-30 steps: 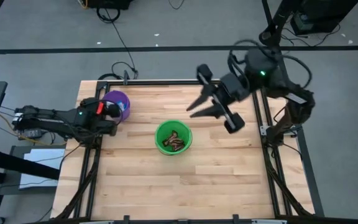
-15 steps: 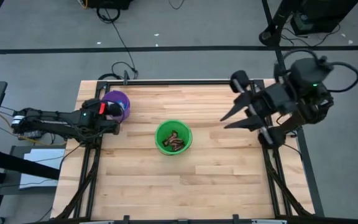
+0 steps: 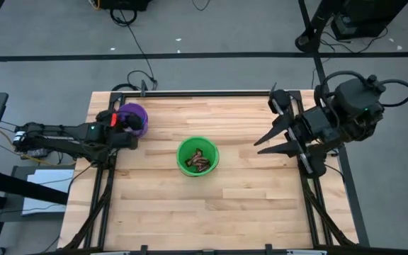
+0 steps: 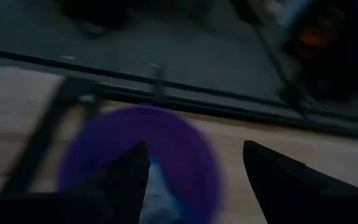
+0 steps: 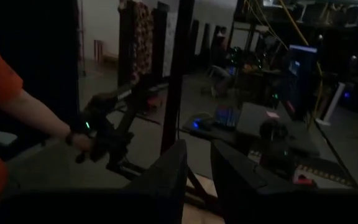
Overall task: Sort candy by brand, put in halloween buckets
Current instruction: Return to Home Position
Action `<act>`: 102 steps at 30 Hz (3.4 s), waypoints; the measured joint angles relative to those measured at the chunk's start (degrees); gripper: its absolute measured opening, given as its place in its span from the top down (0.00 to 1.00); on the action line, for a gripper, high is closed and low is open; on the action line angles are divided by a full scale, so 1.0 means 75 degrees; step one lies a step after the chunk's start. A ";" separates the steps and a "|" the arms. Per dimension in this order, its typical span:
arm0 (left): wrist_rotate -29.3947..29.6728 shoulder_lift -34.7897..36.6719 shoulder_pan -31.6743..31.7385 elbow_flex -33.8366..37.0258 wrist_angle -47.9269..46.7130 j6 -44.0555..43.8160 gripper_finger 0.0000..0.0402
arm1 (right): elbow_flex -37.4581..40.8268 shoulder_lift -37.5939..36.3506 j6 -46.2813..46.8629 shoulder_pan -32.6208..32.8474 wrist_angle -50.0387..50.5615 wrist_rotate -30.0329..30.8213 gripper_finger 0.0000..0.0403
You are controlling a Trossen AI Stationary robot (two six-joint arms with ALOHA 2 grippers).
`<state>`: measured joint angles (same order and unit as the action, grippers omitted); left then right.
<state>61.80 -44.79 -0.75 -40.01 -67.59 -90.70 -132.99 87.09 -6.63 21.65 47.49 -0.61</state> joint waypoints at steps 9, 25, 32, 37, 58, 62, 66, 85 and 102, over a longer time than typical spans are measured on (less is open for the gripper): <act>-0.4955 0.0116 -0.1092 -0.1701 0.5718 0.8442 0.44 | 0.0013 -0.0061 0.1248 -0.0070 0.2363 0.0031 0.80; -0.6505 -0.0220 -0.3018 -0.1993 0.7941 0.8910 0.47 | 0.4047 -0.1580 0.3666 0.0902 0.0823 0.0817 0.90; -0.6455 -0.0477 -0.3457 -0.1990 0.8469 0.8905 0.47 | 0.7659 -0.3847 0.4239 0.1507 -0.2200 0.1696 0.97; -0.6380 -0.0482 -0.3507 -0.1990 0.8427 0.9060 0.47 | 0.9639 -0.5121 0.4076 0.1772 -0.3588 0.2293 0.96; -0.5506 -0.2423 -0.4849 -0.1619 0.9098 1.2183 0.47 | 1.2954 -0.5743 0.1116 0.3064 -0.7586 0.0892 0.97; -0.5528 -0.2830 -0.4819 -0.1146 1.1153 1.2302 0.47 | 1.3693 -0.5926 0.1563 0.3305 -0.8525 0.1117 0.97; -0.5399 -0.3184 -0.4967 -0.0270 1.2059 1.2177 0.47 | 1.4630 -0.5966 0.1598 0.3632 -0.9306 0.1921 0.97; -0.3901 0.0615 -0.4950 0.4160 1.3594 1.1630 0.48 | 1.6910 -0.8508 0.1467 0.4197 -1.0654 0.2841 0.97; -0.6361 0.2135 -0.3415 0.5272 1.3742 1.2372 0.55 | 1.7439 -0.8838 -0.0161 0.3900 -1.1013 0.1766 0.97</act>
<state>14.09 -28.77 -26.36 -0.47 35.48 2.09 -2.19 20.80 -7.84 50.90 -35.10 12.64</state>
